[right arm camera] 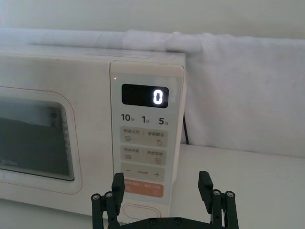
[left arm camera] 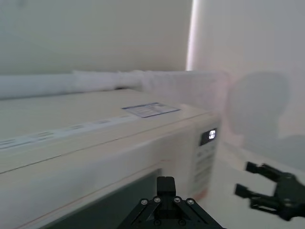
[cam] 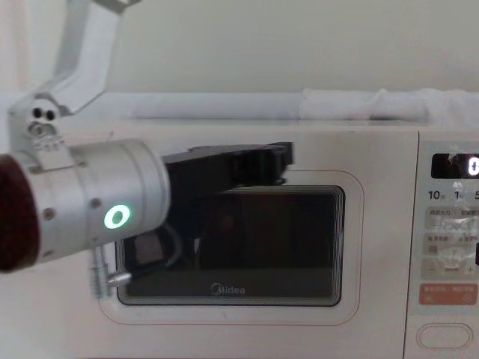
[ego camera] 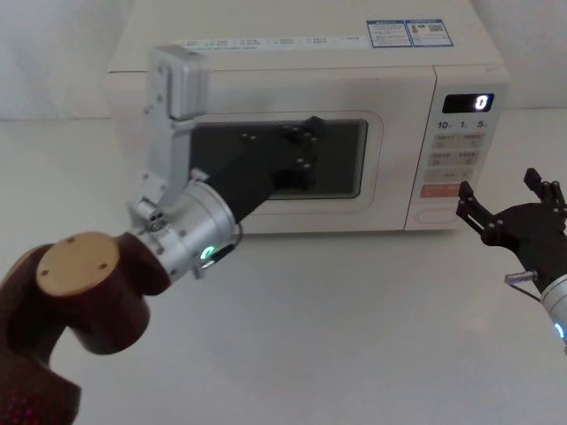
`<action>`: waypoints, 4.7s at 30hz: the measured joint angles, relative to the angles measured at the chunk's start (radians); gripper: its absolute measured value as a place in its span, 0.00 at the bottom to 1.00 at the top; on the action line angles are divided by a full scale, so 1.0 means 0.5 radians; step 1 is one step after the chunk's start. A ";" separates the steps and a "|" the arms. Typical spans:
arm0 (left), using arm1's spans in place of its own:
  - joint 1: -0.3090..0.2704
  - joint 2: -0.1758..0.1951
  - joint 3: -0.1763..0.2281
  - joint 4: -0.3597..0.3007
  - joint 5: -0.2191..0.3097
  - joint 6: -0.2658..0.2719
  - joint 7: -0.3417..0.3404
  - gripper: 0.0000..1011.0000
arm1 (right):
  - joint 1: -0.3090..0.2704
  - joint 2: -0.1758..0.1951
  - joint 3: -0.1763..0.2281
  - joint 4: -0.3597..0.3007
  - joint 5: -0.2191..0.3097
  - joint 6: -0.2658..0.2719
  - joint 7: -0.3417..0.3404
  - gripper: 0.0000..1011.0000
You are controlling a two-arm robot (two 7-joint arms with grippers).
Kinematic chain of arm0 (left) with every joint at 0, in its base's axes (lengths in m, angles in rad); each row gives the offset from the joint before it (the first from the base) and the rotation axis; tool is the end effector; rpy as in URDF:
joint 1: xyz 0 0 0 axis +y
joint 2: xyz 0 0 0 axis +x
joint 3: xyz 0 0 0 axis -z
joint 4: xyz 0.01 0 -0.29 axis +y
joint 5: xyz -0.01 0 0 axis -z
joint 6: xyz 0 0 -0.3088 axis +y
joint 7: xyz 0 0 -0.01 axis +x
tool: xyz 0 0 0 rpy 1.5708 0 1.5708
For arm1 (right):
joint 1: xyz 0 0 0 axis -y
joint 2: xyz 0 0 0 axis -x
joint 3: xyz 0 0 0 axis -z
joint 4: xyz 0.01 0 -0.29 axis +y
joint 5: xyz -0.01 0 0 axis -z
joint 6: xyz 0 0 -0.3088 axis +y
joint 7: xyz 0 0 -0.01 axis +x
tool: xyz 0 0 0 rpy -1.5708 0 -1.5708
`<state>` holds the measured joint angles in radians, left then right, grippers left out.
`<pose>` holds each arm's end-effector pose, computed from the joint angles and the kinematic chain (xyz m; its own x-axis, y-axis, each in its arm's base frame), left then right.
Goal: Press the button to open the microwave door with one hand; close the microwave door with the other hand.
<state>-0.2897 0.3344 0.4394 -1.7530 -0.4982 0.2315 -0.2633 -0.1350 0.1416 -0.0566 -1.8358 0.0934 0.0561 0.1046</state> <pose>0.3607 -0.0516 -0.1808 0.6990 0.7139 -0.0403 -0.7147 0.6957 -0.0726 0.2878 -0.0126 -0.2582 0.1901 -0.9807 0.0461 0.9795 0.1927 0.0593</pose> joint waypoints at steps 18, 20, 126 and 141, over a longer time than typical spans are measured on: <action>0.468 0.112 -0.400 -0.282 0.253 -0.226 0.354 0.00 | 0.000 0.000 0.000 0.000 0.000 0.000 0.000 0.99; 0.542 0.112 -0.464 -0.312 0.284 -0.252 0.417 0.00 | 0.000 0.000 0.000 0.000 0.000 0.000 0.000 0.99; 0.898 -0.155 -0.831 -0.055 0.596 -0.306 0.545 0.99 | 0.000 0.000 0.000 0.000 0.000 0.000 0.000 0.99; 0.898 -0.155 -0.831 -0.055 0.596 -0.306 0.545 0.99 | 0.000 0.000 0.000 0.000 0.000 0.000 0.000 0.99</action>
<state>0.1592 0.2568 0.0239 -1.7803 -0.2001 0.0785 0.0091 -0.1350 0.1416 -0.0566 -1.8358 0.0934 0.0561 0.1046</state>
